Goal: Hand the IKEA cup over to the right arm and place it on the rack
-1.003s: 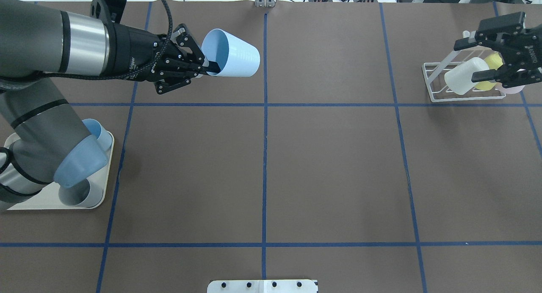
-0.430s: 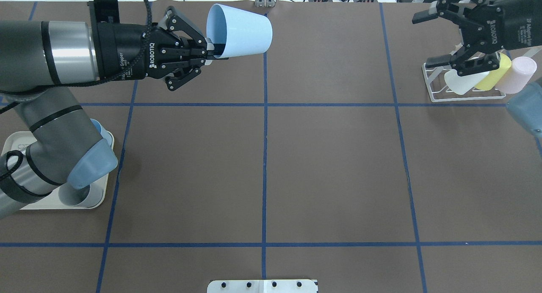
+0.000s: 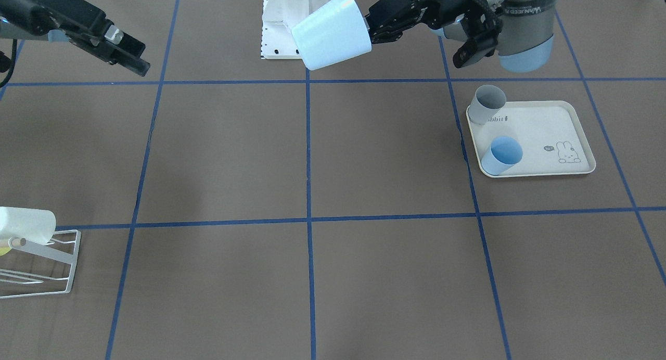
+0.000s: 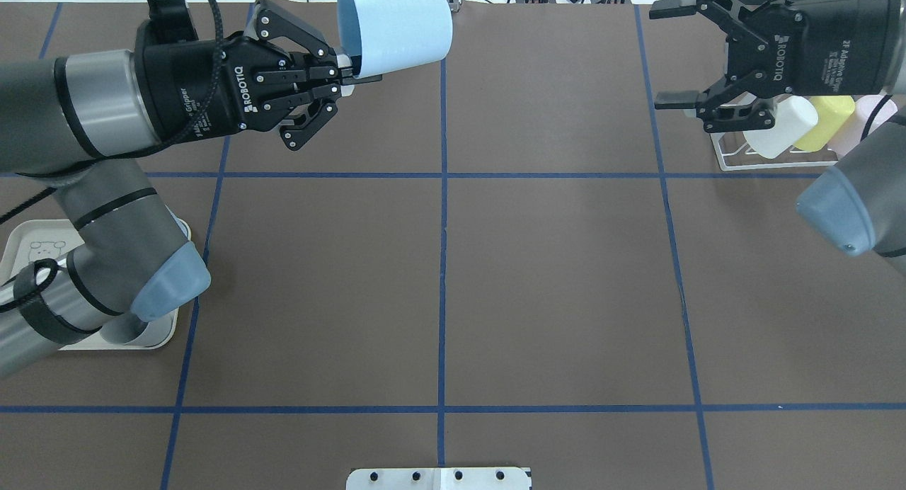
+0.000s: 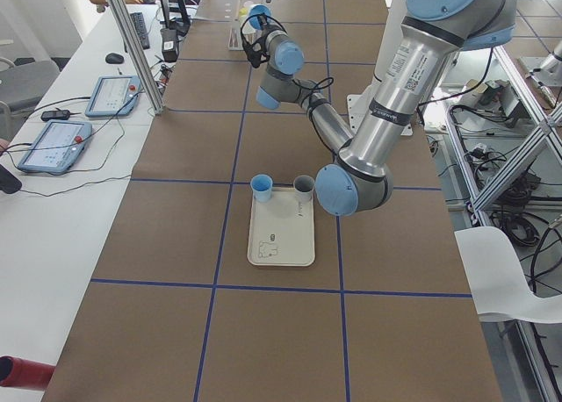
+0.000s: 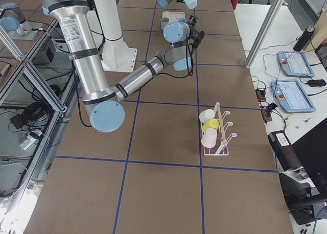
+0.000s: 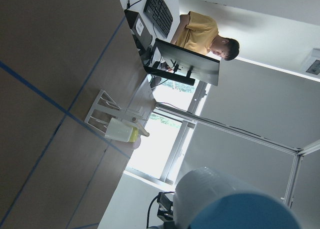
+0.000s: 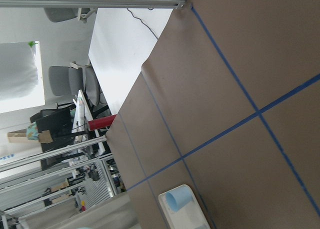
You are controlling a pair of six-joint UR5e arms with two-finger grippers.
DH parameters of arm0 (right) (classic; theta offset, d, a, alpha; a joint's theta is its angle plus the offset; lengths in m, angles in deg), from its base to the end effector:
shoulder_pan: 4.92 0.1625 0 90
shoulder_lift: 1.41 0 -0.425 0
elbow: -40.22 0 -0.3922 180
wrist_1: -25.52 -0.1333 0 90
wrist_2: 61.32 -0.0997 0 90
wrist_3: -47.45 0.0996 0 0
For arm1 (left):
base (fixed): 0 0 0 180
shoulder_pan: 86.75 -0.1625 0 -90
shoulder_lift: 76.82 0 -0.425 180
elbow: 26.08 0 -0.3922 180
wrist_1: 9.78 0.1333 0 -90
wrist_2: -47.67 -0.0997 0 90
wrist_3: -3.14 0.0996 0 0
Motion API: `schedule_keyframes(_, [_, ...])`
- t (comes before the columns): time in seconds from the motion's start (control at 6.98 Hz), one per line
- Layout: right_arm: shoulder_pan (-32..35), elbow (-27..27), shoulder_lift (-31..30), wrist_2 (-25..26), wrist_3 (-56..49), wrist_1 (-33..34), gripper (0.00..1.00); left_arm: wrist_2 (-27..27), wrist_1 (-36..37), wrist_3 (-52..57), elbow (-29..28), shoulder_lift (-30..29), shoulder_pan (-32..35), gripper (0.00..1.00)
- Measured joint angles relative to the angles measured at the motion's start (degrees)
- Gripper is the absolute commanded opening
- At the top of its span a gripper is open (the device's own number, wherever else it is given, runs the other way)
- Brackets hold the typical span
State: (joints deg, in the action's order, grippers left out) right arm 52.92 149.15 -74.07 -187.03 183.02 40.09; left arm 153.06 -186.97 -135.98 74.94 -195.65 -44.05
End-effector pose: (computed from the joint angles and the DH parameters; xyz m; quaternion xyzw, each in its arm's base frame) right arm -0.1925 -0.4473 0.2136 -0.0869 -0.8016 0.2621 0.5303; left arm 0.3116 -0.4330 0.1461 -0.1093 0.8823 -0.2340 0.3935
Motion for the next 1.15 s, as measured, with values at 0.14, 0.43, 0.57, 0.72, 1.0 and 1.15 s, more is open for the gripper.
schedule_keyframes(0.14, [-3.24, 0.06, 0.35, 4.65, 4.43, -4.61, 1.0, -2.47, -6.21, -0.93, -2.73, -0.13, -1.85, 0.0])
schedule_keyframes(0.43, [-7.23, 0.21, 1.63, 8.98, 7.09, -8.04, 1.0, -6.19, -12.59, -1.44, -5.29, -0.96, -5.54, 0.0])
schedule_keyframes(0.57, [-8.21, 0.39, 2.36, 9.54, 7.3, -8.38, 1.0, -7.75, -13.38, -1.48, -5.56, -1.74, -7.24, 0.0])
schedule_keyframes(0.72, [-9.06, 0.51, 3.0, 9.78, 7.31, -8.49, 1.0, -8.51, -13.66, -1.6, -5.71, -2.3, -8.6, 0.0])
schedule_keyframes(1.0, [-10.6, 0.25, 4.76, 10.0, 7.16, -8.44, 1.0, -8.92, -13.7, -2.13, -5.73, -3.09, -10.88, 0.0])
schedule_keyframes(1.15, [-10.98, 0.16, 5.18, 10.09, 7.06, -8.43, 1.0, -8.93, -13.61, -2.29, -5.72, -3.6, -11.41, 0.0])
